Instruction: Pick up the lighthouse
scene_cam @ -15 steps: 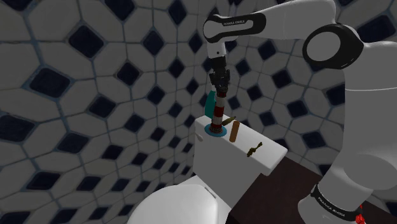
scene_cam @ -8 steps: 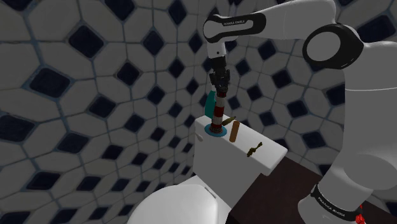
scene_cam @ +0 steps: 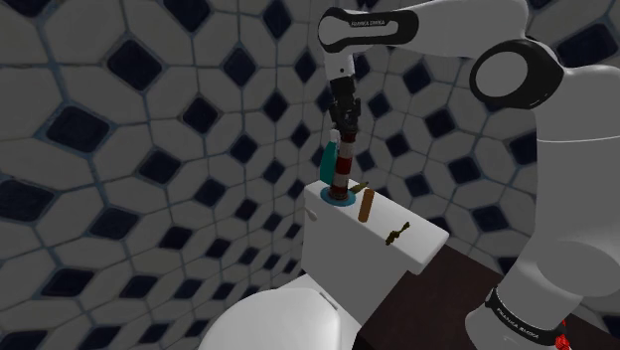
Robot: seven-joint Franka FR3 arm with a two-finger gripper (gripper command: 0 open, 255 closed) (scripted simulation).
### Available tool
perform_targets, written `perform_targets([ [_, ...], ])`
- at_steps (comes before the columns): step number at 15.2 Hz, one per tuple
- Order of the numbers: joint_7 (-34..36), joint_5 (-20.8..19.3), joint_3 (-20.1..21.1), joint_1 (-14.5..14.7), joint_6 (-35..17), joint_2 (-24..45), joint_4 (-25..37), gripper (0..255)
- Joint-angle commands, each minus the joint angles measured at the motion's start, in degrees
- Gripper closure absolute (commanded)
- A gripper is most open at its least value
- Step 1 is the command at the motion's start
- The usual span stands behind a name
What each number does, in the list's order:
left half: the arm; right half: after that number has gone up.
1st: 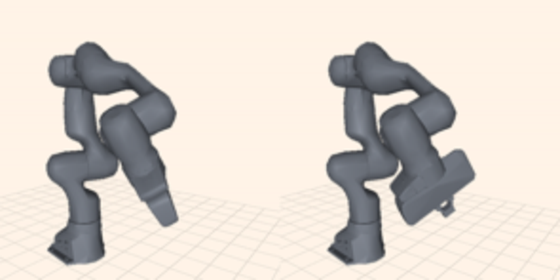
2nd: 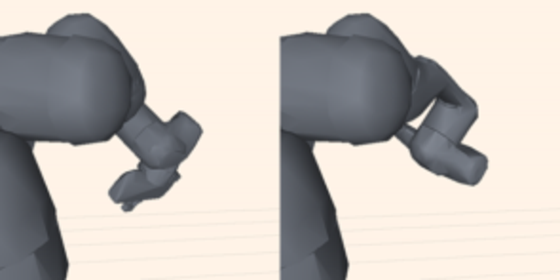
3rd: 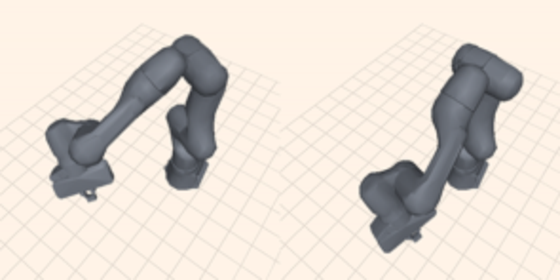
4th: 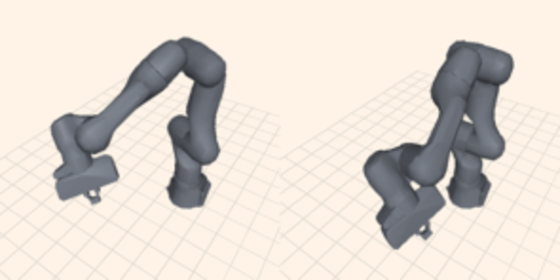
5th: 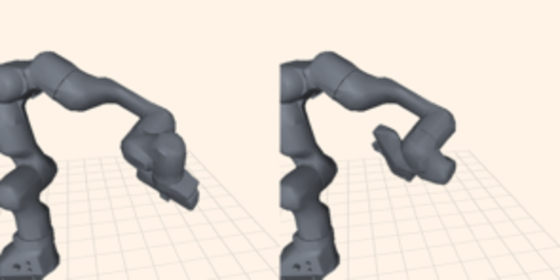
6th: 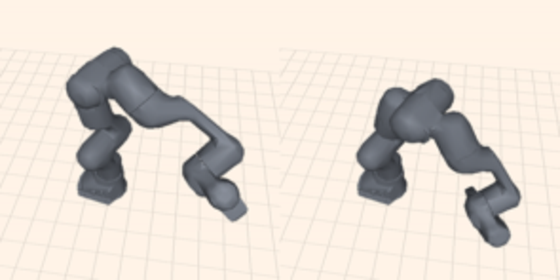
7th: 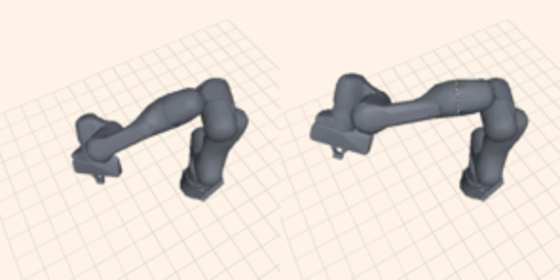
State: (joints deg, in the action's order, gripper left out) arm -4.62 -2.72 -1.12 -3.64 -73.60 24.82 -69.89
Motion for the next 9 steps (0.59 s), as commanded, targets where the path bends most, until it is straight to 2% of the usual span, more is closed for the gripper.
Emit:
perform_targets([
  [1, -0.13, -0.02, -0.02, -0.01, 1.96, 0.42, 2.42, 255],
  [7, -0.45, -0.08, -0.06, 0.00, 7.79, 2.40, 10.23, 255],
  [9, -0.46, -0.08, -0.07, 0.00, 7.94, 2.46, 10.45, 255],
])
